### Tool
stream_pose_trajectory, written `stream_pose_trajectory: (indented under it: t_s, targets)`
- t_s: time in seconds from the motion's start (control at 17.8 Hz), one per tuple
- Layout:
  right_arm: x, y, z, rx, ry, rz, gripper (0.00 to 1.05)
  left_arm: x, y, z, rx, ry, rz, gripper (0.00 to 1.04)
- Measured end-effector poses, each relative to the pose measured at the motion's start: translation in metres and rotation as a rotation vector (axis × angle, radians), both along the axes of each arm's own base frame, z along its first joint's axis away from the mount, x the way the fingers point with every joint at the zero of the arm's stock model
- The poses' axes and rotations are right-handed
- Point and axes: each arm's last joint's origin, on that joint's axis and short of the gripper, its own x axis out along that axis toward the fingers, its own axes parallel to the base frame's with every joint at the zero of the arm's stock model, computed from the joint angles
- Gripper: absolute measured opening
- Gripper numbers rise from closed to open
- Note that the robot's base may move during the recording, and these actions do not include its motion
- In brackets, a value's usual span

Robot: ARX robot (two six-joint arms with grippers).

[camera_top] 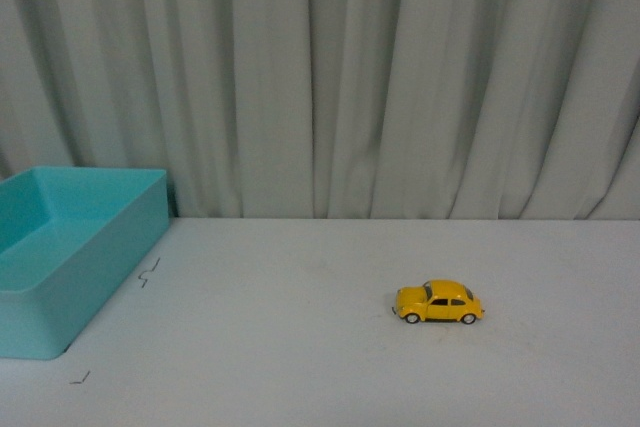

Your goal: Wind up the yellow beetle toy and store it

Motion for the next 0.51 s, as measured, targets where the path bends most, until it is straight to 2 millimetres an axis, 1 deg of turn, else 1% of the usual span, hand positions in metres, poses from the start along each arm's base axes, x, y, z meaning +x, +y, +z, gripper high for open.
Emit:
stream_pose_trajectory:
  t_s: [0.51]
  targets:
    - [0.0000, 0.0000, 0.0000, 0.000, 0.000, 0.000, 0.98, 0.0000, 0.0000, 0.0000, 0.000, 0.000, 0.000, 0.98]
